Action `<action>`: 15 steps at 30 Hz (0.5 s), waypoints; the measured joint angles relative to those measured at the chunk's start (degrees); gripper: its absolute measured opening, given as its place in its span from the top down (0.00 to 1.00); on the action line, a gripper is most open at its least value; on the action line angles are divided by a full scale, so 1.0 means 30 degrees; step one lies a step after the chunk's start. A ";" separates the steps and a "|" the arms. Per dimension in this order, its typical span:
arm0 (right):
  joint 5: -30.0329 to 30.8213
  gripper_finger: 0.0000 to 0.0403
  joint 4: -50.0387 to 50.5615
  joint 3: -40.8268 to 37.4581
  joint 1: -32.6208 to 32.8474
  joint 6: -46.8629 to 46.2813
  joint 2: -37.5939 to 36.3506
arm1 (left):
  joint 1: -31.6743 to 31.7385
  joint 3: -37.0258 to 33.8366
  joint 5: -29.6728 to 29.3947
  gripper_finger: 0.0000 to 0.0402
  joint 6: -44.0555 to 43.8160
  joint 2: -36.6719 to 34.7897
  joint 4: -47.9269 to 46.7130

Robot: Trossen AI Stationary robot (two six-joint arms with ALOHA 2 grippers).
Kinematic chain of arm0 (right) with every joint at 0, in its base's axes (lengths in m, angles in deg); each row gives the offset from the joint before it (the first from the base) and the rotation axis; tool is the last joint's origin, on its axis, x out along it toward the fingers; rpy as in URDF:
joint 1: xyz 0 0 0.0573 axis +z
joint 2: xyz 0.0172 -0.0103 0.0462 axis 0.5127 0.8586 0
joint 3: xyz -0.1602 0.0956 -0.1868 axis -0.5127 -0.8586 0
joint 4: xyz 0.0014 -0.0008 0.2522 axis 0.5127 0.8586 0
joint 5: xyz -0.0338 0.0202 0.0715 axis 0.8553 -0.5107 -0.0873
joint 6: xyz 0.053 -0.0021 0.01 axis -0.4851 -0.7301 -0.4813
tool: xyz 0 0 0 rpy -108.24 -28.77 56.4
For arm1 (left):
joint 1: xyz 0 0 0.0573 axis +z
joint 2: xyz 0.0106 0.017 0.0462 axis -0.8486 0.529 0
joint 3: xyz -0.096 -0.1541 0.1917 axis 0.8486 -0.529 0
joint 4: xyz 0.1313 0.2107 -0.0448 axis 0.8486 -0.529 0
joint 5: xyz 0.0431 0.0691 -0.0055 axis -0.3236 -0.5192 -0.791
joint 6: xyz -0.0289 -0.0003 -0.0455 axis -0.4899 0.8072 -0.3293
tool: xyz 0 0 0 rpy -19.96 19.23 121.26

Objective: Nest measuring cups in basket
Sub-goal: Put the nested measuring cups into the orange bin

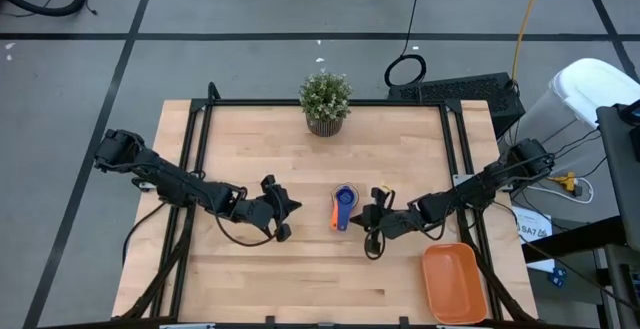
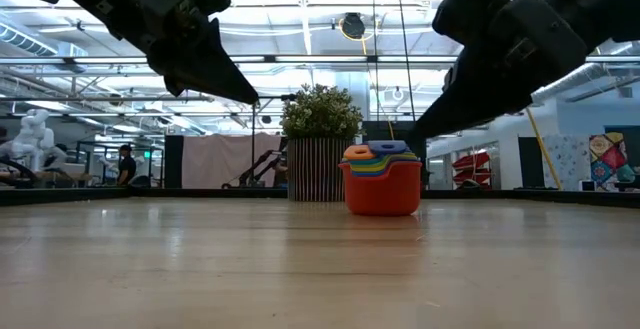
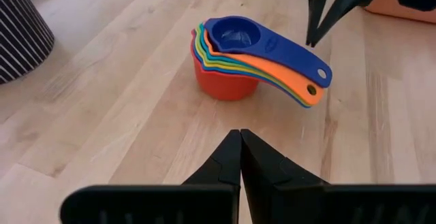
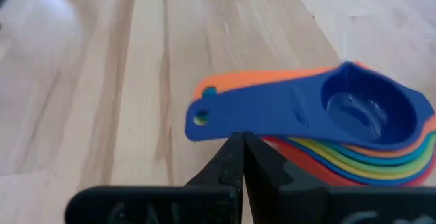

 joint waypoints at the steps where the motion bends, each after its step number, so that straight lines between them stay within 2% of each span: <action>1: -0.0026 1.00 -0.0105 0.0000 -0.0034 0.0013 0.0054 | 0.0000 0.0000 0.0000 0.98 -0.0005 0.0000 0.0000; 9: -0.0450 1.00 0.0020 -0.0022 0.0187 -0.0390 0.0566 | 0.0000 0.0000 -0.0007 0.98 0.0067 0.0000 0.0297; 15: -0.0453 1.00 -0.1149 -0.0007 0.0213 -0.0639 0.1337 | 0.0000 0.0000 -0.0015 0.98 0.0441 0.0000 0.0633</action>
